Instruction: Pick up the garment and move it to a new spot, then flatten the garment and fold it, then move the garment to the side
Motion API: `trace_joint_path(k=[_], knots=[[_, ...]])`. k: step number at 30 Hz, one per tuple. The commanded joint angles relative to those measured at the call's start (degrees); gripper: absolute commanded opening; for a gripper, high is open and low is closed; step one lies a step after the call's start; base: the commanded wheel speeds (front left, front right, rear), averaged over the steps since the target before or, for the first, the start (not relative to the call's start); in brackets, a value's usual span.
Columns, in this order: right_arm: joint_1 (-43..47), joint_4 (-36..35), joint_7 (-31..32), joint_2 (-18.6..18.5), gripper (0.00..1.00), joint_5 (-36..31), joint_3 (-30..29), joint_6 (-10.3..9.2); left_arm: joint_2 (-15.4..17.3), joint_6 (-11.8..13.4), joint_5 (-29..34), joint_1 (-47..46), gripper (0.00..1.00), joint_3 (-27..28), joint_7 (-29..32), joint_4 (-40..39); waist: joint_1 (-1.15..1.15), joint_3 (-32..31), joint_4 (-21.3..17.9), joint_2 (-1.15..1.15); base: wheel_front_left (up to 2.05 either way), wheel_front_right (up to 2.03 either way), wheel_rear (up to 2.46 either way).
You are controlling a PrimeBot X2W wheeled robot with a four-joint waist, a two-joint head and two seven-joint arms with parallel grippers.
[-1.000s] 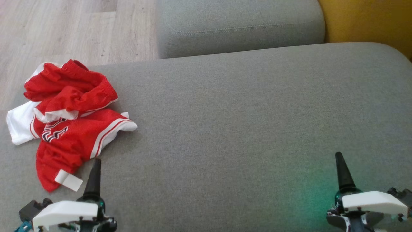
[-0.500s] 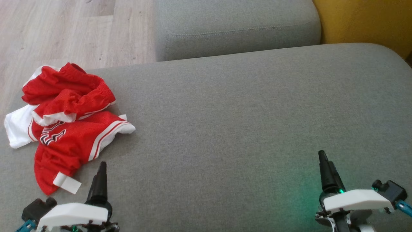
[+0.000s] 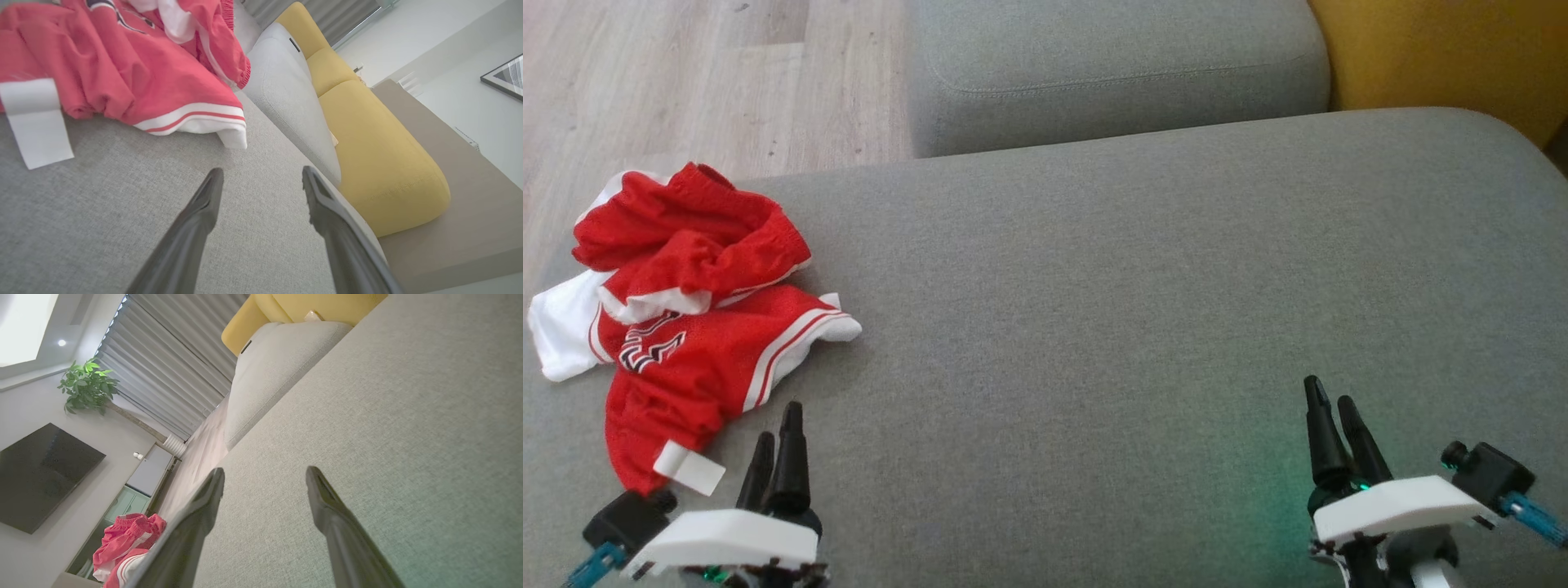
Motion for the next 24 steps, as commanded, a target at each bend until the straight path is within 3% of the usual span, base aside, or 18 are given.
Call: trace_joint_path(k=[1,24], knots=[[-3.0,-2.4,-0.9,-0.6,1.00,-2.3,1.0,-0.02,0.8,0.3,2.2,-1.4,1.00,0.3,-0.9,-2.6,0.00,-0.2,0.0,0.00,0.00,0.00,0.00],[-2.5,-4.8,-4.6,-0.2,1.00,-18.9,3.0,-0.03,0.9,1.1,18.5,0.4,1.00,-1.6,-4.6,-5.7,0.00,-0.7,0.5,0.00,0.00,0.00,0.00]])
